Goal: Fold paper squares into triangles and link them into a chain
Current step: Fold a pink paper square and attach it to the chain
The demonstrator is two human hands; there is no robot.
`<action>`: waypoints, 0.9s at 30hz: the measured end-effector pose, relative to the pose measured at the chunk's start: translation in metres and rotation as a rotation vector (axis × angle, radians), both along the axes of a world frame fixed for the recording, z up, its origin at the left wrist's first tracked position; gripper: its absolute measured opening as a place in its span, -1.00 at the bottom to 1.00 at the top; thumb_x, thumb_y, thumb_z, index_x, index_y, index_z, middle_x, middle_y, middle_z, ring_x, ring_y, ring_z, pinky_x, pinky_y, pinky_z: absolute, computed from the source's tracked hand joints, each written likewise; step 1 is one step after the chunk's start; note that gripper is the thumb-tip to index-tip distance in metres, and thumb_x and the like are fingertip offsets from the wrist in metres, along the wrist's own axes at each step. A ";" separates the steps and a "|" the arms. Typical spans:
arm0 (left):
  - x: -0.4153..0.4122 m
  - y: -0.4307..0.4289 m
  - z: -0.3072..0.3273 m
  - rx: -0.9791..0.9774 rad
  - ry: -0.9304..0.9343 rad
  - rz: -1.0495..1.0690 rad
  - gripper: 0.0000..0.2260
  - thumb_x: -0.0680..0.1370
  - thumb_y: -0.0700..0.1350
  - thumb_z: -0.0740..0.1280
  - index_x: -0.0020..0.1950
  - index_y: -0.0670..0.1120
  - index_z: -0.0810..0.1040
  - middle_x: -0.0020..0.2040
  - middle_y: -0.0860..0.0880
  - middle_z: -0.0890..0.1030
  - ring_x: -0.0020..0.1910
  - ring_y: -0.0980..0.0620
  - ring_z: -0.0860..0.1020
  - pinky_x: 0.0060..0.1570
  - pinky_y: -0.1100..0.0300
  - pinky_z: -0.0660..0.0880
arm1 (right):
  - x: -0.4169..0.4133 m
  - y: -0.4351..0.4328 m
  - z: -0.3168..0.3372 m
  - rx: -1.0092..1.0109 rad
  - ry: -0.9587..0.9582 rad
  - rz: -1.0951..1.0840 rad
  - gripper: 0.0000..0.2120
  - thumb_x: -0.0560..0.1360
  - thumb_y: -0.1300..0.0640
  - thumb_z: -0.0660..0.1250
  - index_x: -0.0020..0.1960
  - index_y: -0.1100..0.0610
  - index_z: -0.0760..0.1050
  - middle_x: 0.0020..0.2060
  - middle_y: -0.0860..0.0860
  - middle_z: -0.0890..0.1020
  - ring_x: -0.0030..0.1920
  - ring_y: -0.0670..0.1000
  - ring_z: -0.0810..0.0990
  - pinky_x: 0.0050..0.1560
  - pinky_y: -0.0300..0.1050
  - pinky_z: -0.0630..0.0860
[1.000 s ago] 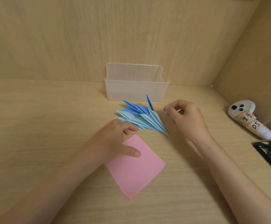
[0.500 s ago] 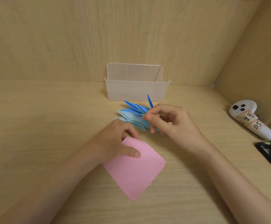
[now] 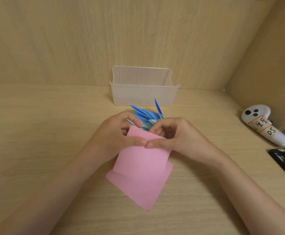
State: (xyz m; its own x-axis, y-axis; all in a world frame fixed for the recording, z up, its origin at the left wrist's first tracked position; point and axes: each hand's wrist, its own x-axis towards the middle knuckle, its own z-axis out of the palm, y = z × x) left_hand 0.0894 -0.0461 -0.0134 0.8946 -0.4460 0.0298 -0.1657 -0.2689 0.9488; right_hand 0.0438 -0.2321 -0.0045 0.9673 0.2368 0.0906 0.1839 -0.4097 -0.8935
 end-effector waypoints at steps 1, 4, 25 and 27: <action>0.000 -0.001 0.001 -0.025 0.002 0.025 -0.62 0.18 -0.19 0.59 -0.12 -0.04 0.51 -0.27 -0.10 0.67 -0.34 0.02 0.56 -0.33 0.20 0.45 | 0.000 0.000 0.000 0.018 0.000 -0.019 -0.85 0.31 0.23 0.54 -0.22 0.10 0.59 -0.35 0.04 0.59 -0.31 -0.02 0.48 -0.25 -0.09 0.39; -0.001 -0.003 0.006 -0.080 0.018 0.069 -0.69 0.28 -0.16 0.57 -0.08 -0.04 0.54 -0.21 -0.07 0.71 -0.31 0.05 0.63 -0.28 0.18 0.52 | 0.002 -0.001 0.004 0.090 -0.027 -0.133 -0.87 0.32 0.27 0.53 -0.23 0.16 0.58 -0.34 0.09 0.59 -0.31 0.02 0.50 -0.28 -0.17 0.40; 0.006 0.004 0.009 -0.129 -0.091 0.248 -0.83 0.59 -0.16 0.26 -0.16 -0.08 0.59 -0.55 0.11 0.51 -0.66 0.13 0.32 -0.64 0.30 0.28 | -0.004 -0.009 0.014 -0.308 -0.373 0.034 -0.60 0.25 -0.01 0.57 0.08 -0.10 0.63 0.48 -0.18 0.17 0.48 -0.06 0.04 0.47 -0.06 0.05; 0.006 0.005 0.010 -0.128 -0.093 0.249 -0.83 0.59 -0.16 0.26 -0.15 -0.09 0.59 -0.55 0.10 0.51 -0.66 0.12 0.33 -0.63 0.29 0.28 | -0.005 -0.008 0.014 -0.277 -0.381 0.036 -0.73 0.30 0.02 0.54 0.00 -0.06 0.66 0.46 -0.19 0.25 0.47 -0.06 0.08 0.45 -0.15 0.05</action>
